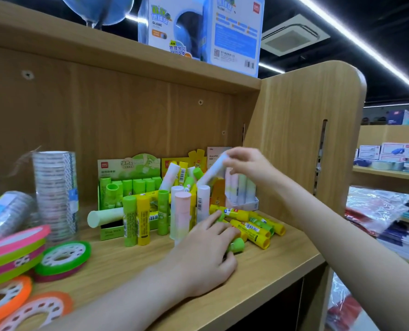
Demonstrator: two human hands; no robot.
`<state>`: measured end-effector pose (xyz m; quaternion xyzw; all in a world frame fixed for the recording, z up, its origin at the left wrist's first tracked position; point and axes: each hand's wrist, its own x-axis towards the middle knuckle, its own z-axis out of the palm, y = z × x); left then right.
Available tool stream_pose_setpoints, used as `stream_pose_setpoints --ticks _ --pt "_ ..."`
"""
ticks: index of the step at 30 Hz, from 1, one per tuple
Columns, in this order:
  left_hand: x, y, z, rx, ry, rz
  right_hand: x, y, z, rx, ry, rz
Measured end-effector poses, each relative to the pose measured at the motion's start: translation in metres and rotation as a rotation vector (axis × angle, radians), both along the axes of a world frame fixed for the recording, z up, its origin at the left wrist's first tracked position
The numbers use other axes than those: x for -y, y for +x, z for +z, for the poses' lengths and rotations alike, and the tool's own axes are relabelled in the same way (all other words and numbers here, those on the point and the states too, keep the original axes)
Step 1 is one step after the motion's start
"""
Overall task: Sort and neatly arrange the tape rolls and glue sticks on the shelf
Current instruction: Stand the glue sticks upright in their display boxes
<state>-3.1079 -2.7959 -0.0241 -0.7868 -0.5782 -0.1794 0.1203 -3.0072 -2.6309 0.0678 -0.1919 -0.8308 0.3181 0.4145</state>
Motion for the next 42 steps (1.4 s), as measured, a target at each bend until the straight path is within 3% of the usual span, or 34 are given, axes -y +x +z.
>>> stream_pose_setpoints --ticks 1,3,7,11,17,22,42 --pt "-0.001 0.0 0.0 -0.008 0.002 -0.002 -0.002 0.004 0.005 -0.143 -0.115 -0.007" --pt "-0.001 0.0 -0.001 -0.005 0.004 -0.003 -0.01 0.01 0.015 -0.234 -0.131 -0.143" --pt "0.001 0.0 0.002 0.039 -0.011 -0.001 -0.024 0.006 0.015 -0.029 0.183 -0.469" --pt "-0.001 -0.001 0.0 0.046 -0.004 -0.005 -0.034 -0.009 0.0 0.277 0.374 -0.467" --pt "-0.001 -0.002 0.0 0.036 0.004 -0.013 -0.053 -0.032 -0.012 0.432 0.443 -0.551" --pt "-0.001 -0.002 0.0 0.039 0.023 -0.013 -0.059 -0.035 -0.016 0.436 0.459 -0.616" --pt "-0.001 -0.002 0.001 0.03 -0.005 -0.035 -0.06 -0.027 -0.007 0.393 0.351 -0.47"
